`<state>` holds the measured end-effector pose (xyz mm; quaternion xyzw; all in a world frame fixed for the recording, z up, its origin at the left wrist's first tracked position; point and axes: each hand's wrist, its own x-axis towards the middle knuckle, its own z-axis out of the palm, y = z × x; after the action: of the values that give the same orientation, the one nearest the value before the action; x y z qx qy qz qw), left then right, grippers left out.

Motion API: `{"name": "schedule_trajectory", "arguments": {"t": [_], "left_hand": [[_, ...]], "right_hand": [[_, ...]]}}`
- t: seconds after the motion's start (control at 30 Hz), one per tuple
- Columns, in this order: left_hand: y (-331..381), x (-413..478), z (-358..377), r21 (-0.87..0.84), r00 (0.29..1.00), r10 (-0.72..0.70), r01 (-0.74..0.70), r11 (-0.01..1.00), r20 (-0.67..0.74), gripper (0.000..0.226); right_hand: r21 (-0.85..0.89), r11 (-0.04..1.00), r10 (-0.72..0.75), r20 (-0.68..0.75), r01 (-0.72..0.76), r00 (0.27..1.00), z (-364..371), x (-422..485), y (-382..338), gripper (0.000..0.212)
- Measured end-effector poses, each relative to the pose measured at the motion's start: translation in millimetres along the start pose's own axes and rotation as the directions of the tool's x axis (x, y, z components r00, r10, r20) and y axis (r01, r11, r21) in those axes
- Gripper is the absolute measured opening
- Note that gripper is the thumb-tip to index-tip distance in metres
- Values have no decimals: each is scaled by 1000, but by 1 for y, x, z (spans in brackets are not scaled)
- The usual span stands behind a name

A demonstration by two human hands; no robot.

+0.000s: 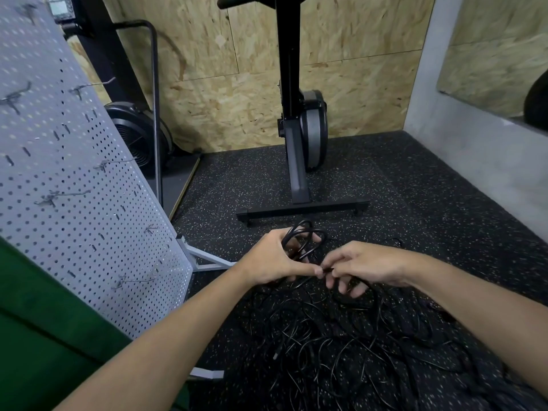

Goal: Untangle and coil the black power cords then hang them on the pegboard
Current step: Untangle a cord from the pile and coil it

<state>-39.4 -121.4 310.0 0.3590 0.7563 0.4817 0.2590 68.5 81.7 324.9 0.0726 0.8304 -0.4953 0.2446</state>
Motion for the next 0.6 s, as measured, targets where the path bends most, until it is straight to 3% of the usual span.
{"name": "schedule_trajectory", "arguments": {"t": [0.1, 0.17, 0.3, 0.4, 0.5, 0.6], "left_hand": [[-2, 1, 1, -31, 999, -23, 24, 999, 43, 57], [-6, 3, 1, 4, 998, -30, 30, 1000, 55, 56], [-9, 3, 1, 44, 995, -77, 74, 996, 67, 30], [-10, 3, -6, 24, 994, -106, 106, 994, -1, 20], [-10, 2, -16, 30, 979, -144, 150, 988, -142, 25], [-11, 3, -24, 77, 957, -161, 184, 980, -240, 23]], "right_hand": [[-81, 993, -85, -21, 83, 996, -1, -1, -2, 25], [-98, 984, -158, -115, 148, 981, -4, 2, -4, 17], [-56, 989, -146, -225, 136, 963, -5, 0, -9, 22], [3, 1000, -24, -127, 24, 992, -11, -6, -5, 27], [-123, 987, 106, -25, -108, 994, -18, -9, 7, 24], [-23, 989, 149, 76, -148, 986, -22, -12, 14, 25]]}}
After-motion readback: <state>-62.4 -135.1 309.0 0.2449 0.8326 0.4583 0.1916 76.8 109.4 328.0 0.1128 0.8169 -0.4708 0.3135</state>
